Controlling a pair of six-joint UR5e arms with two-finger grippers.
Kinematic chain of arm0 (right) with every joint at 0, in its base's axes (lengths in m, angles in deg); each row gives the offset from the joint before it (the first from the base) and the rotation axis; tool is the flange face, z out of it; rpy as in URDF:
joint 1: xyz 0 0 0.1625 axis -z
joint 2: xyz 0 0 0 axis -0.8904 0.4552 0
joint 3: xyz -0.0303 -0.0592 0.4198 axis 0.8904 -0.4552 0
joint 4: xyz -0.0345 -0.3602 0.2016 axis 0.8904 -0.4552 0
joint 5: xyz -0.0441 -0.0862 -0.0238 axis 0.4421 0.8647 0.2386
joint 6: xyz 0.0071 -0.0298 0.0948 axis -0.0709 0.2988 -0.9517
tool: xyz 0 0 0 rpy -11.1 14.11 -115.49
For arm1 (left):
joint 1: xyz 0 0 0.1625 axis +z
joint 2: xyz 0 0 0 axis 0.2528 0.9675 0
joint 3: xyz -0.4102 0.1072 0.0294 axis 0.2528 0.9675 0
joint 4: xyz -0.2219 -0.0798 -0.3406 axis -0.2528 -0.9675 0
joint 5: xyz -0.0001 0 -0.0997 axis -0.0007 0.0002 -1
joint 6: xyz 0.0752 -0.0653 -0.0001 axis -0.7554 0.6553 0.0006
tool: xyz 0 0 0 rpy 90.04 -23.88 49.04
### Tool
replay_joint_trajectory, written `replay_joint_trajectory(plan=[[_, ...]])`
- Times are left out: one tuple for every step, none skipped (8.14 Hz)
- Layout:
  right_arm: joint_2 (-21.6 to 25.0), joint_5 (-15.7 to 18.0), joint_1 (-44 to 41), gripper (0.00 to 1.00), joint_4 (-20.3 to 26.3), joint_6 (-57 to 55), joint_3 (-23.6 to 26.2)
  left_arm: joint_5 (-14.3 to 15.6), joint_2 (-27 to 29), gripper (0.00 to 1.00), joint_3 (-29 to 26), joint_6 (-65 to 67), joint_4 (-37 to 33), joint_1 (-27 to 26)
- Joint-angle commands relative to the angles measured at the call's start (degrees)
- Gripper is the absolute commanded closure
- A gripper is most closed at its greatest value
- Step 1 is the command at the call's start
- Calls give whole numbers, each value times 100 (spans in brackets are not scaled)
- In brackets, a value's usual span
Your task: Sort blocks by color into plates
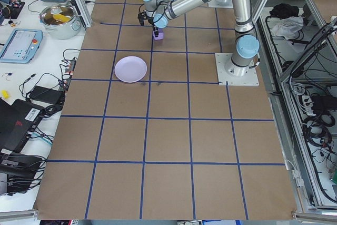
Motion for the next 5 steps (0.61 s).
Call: replay_joint_trajectory(plan=[[-1, -15, 1, 0, -12, 10, 9, 8, -344, 84, -57, -45, -543, 110], [-1, -15, 1, 0, -21, 10, 9, 8, -642, 84, -196, -445, -904, 328], [-1, -15, 1, 0, -13, -7, 17, 8, -784, 86, -380, -1102, -1473, 730], [-1, 11, 1, 0, 5, 10, 18, -1, -890, 86, -591, -1665, -1809, 1100], [-1, 38, 1, 0, 14, 10, 18, 8, -899, 86, -793, -2158, -1873, 1312]])
